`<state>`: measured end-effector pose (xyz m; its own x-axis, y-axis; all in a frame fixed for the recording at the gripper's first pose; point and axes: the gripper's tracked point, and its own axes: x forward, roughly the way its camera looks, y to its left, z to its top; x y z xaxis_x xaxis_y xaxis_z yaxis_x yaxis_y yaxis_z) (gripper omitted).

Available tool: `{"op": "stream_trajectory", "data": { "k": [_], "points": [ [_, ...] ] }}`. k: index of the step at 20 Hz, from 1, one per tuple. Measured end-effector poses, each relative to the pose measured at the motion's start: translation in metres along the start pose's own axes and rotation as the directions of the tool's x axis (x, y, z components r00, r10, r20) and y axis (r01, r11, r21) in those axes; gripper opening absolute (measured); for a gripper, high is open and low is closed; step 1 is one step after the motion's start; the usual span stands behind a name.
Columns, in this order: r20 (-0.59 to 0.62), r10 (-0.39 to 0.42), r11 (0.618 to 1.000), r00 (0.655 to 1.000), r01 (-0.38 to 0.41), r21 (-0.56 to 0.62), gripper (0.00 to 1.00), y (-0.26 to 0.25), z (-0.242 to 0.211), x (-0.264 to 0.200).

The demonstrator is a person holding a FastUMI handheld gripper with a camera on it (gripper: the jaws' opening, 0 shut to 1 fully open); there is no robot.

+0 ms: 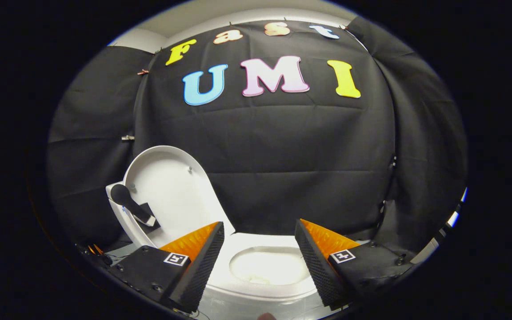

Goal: Open the toilet lid.

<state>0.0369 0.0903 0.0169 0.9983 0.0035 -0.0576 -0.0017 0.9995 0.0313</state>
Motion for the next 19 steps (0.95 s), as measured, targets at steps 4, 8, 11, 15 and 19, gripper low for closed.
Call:
{"op": "stream_trajectory", "data": {
  "k": [4, 8, 11, 15, 19],
  "points": [
    [0.069, -0.023, 1.0, 0.997, 0.024, -0.017, 1.0, -0.011, 0.012, -0.008],
    [0.077, -0.034, 0.999, 0.996, 0.036, -0.034, 1.0, -0.015, 0.011, -0.01],
    [0.072, -0.033, 0.999, 0.997, 0.035, -0.034, 0.99, -0.014, 0.008, -0.012],
    [0.07, -0.033, 0.998, 0.997, 0.036, -0.043, 1.0, -0.012, 0.008, -0.013],
    [0.075, -0.029, 0.998, 0.997, 0.032, -0.046, 0.99, -0.01, 0.009, -0.015]
  ]
}}
